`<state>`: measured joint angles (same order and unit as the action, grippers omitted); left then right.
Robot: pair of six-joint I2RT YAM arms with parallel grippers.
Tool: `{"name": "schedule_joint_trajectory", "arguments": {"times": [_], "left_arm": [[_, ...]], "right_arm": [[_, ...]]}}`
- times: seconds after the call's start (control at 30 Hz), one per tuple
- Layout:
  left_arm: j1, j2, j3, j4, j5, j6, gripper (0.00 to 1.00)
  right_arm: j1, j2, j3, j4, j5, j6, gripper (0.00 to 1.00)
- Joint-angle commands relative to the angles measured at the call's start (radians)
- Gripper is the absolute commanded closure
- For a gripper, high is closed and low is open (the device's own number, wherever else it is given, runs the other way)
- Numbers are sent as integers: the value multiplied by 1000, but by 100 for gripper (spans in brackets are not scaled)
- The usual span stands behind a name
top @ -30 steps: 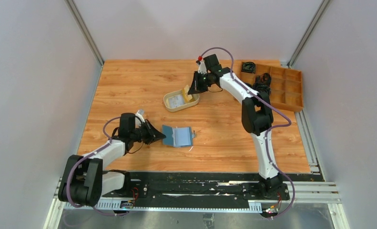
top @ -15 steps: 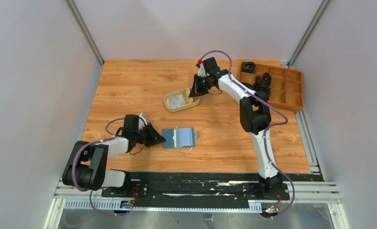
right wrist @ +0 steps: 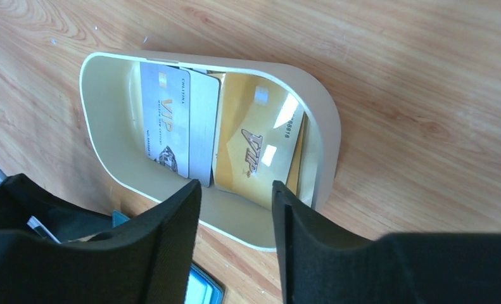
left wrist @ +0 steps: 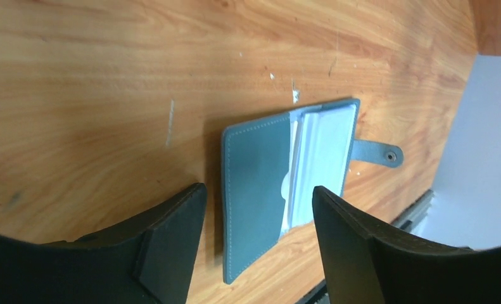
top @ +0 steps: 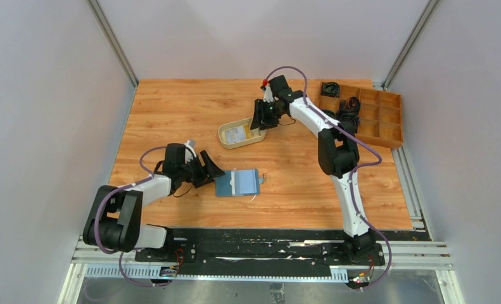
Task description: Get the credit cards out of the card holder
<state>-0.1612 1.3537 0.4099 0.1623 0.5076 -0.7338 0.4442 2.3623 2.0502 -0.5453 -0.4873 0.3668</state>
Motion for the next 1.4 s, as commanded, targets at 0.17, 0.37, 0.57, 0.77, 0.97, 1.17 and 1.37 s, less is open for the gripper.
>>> {"name": "schedule_joint_trajectory", "arguments": {"times": [0.17, 0.37, 0.57, 0.77, 0.97, 1.17, 1.37], "left_arm": [[-1, -156, 153, -387, -373, 172, 0], [-1, -134, 208, -400, -370, 182, 0], [-1, -185, 250, -410, -451, 218, 0], [-1, -282, 279, -432, -505, 260, 0], [-1, -311, 287, -441, -554, 261, 0], [-1, -324, 325, -481, -607, 275, 0], [-3, -322, 351, -505, -637, 287, 0]], "right_arm": [[6, -184, 35, -86, 140, -117, 36], [13, -488, -315, 174, 234, -118, 34], [13, -814, -790, 387, 331, -26, 29], [13, -1018, -1060, 402, 453, 0, 29], [8, -1150, -1185, 410, 518, -31, 27], [0, -1199, -1225, 422, 484, -69, 27], [-2, -1224, -1277, 494, 371, -107, 28]]}}
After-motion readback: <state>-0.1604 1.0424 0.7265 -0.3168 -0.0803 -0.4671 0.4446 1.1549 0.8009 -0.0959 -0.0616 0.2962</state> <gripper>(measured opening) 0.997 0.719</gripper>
